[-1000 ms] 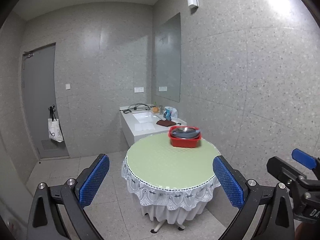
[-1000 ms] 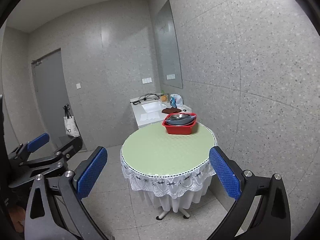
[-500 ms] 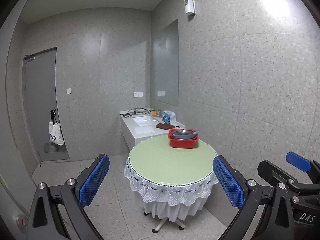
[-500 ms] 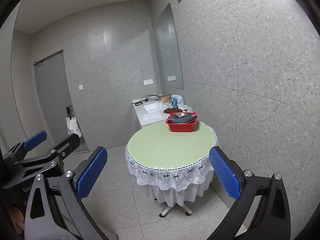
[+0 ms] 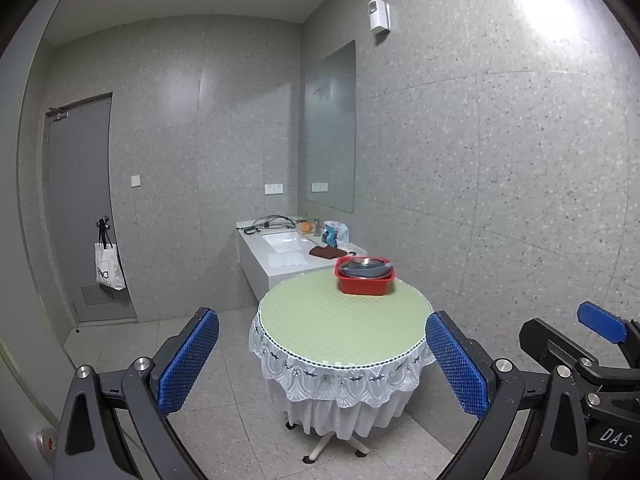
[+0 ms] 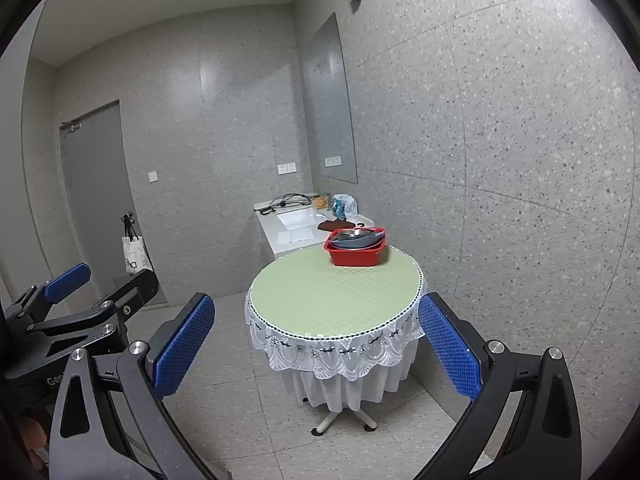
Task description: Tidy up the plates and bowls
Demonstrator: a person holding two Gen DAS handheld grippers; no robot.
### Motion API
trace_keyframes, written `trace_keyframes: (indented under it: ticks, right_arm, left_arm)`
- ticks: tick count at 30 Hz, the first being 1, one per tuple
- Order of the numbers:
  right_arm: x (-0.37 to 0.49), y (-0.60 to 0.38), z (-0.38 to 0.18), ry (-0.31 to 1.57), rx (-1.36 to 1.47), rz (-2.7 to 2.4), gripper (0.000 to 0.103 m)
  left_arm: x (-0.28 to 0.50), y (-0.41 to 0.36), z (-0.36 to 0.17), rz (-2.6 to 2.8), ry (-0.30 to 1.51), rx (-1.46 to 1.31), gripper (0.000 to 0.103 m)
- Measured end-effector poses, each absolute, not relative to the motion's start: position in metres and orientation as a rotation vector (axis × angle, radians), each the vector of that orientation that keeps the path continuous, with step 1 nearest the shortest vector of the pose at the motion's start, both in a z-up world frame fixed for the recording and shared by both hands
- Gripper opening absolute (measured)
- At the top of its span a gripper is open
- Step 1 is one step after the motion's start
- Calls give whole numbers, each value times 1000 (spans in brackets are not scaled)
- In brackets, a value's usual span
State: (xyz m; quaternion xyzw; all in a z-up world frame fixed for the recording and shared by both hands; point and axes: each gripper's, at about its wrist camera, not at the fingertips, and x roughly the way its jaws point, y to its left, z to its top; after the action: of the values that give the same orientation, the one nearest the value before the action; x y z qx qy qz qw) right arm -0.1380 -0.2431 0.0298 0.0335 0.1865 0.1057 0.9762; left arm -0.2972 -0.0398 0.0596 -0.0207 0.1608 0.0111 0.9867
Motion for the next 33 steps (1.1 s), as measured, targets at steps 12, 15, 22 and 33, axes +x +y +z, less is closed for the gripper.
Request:
trace_keyframes:
  ticks: [12,15,22,33]
  right_arm:
    - [-147,-245,29,374,69,206,103]
    - [-149,-244,30,373,67,208,103]
    - [-147,-246,30,374,67,213,103]
    - [-147,-246,30,366,68,215,103]
  left_arm:
    - [-300,-48,60,28,325,-35,102]
    - [-300,-48,59,30,326,-34,102]
    - [-300,-53,56,34,324,-32,102]
    - [-298,-56,51,39,318,-26,102]
